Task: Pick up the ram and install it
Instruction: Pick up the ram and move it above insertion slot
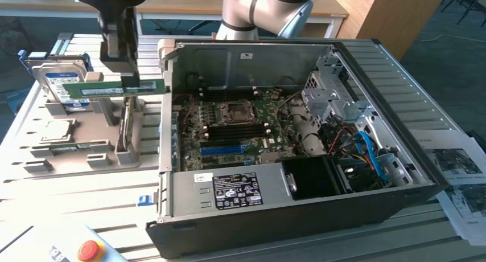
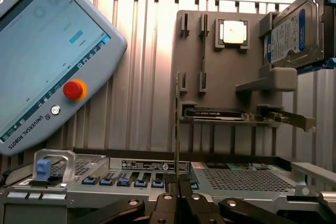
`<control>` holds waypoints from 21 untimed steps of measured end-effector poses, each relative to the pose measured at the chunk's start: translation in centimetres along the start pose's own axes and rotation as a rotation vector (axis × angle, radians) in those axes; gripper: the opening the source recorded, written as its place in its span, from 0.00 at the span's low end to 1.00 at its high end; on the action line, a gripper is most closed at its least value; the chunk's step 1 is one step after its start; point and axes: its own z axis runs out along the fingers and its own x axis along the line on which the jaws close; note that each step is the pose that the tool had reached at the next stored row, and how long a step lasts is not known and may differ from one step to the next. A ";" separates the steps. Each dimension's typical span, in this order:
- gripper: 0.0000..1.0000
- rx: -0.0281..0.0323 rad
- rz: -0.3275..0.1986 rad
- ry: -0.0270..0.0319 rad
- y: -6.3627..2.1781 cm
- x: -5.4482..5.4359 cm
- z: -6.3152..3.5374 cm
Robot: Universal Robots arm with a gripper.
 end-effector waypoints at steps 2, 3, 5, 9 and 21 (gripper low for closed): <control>0.12 -0.0001 0.000 -0.0002 -0.51 0.1 -0.03; 0.12 -0.0001 0.000 -0.0003 -0.77 0.1 -0.04; 0.12 0.0000 0.000 -0.0007 -1.33 0.2 -0.06; 0.12 0.0000 0.000 -0.0016 -2.37 0.4 -0.12; 0.12 0.0001 0.000 -0.0052 -6.03 1.0 -0.30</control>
